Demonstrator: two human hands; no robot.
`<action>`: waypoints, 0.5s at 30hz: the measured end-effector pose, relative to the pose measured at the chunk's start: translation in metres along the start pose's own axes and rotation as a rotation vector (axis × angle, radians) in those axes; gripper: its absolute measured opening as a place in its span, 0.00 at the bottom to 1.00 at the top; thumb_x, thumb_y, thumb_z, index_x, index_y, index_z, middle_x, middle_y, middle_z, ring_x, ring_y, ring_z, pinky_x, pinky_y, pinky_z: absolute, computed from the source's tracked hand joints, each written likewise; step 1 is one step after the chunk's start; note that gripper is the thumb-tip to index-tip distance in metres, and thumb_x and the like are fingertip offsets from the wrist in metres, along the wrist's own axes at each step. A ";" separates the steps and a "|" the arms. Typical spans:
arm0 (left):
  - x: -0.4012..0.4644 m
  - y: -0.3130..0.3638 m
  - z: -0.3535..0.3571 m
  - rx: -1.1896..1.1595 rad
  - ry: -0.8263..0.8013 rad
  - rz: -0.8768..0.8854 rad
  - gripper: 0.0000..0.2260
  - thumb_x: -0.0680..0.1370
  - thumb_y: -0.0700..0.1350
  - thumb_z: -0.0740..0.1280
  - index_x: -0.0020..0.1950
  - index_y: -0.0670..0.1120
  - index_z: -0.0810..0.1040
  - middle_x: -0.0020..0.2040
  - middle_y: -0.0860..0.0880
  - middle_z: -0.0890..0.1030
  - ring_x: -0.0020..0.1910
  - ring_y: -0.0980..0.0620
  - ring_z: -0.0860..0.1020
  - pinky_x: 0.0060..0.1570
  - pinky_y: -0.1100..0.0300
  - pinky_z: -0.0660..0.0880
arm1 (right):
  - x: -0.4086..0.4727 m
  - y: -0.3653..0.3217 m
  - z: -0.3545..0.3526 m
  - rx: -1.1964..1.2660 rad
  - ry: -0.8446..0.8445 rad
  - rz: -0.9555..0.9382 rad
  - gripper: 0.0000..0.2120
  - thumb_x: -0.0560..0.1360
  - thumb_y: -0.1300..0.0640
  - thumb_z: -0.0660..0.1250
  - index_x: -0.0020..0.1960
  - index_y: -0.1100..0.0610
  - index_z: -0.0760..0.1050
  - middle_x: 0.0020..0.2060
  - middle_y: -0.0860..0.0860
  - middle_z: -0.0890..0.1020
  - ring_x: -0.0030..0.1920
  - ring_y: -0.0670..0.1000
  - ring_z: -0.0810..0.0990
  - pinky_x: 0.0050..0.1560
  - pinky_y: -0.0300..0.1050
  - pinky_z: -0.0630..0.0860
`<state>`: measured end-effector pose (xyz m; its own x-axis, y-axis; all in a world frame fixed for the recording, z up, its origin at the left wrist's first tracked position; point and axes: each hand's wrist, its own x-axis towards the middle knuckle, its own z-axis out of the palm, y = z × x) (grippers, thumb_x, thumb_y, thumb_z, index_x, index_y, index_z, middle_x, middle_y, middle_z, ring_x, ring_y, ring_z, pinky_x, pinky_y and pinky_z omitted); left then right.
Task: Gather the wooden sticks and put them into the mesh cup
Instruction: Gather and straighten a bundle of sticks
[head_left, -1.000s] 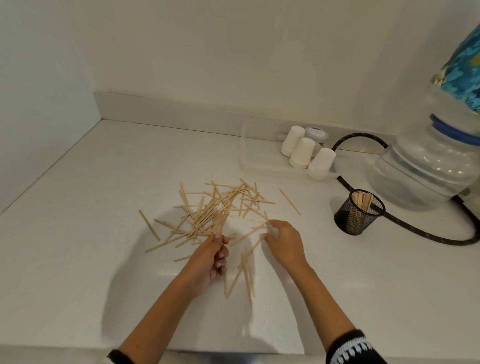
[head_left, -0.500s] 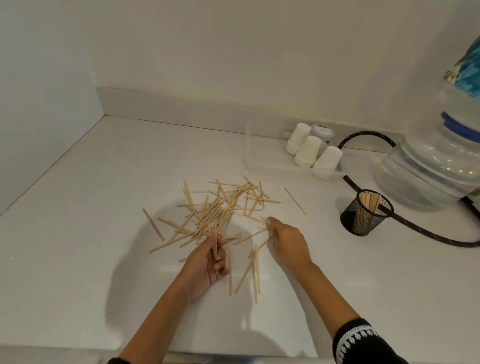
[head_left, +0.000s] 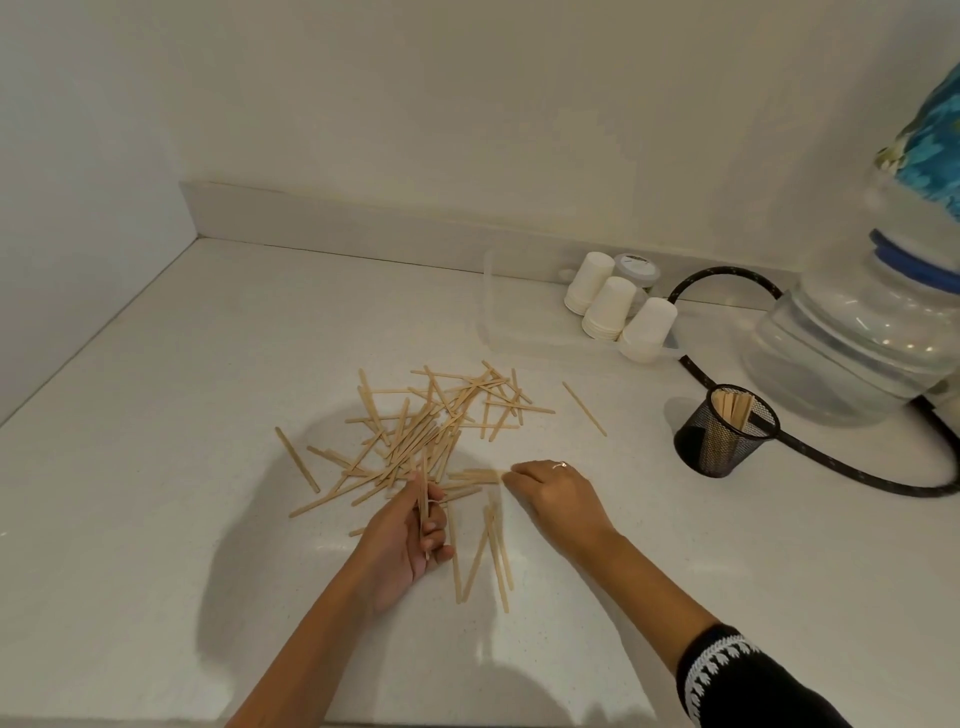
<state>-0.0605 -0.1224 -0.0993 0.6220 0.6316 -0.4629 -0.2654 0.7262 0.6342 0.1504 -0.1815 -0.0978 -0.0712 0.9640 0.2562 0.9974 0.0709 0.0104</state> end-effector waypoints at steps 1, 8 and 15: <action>0.000 0.000 0.000 -0.002 -0.001 0.001 0.17 0.79 0.57 0.58 0.46 0.43 0.73 0.30 0.49 0.66 0.25 0.54 0.64 0.32 0.56 0.74 | 0.003 -0.001 -0.002 -0.022 -0.044 0.035 0.10 0.66 0.67 0.73 0.45 0.55 0.81 0.38 0.50 0.83 0.36 0.50 0.80 0.35 0.43 0.78; -0.004 0.001 0.006 -0.001 0.038 0.003 0.17 0.80 0.56 0.57 0.45 0.43 0.72 0.29 0.49 0.66 0.23 0.54 0.64 0.31 0.57 0.74 | 0.038 -0.011 -0.010 0.106 -0.285 0.281 0.07 0.73 0.66 0.61 0.47 0.62 0.77 0.45 0.56 0.76 0.47 0.56 0.76 0.42 0.46 0.73; -0.008 0.005 0.018 0.016 0.105 -0.012 0.15 0.82 0.53 0.55 0.47 0.43 0.72 0.29 0.48 0.66 0.23 0.54 0.66 0.33 0.57 0.77 | 0.042 -0.010 -0.013 0.221 -0.306 0.420 0.07 0.70 0.66 0.62 0.34 0.60 0.69 0.33 0.52 0.67 0.35 0.53 0.68 0.34 0.42 0.63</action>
<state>-0.0535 -0.1289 -0.0807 0.5441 0.6485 -0.5323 -0.2463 0.7300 0.6375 0.1375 -0.1450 -0.0740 0.2997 0.9490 -0.0975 0.9175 -0.3147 -0.2432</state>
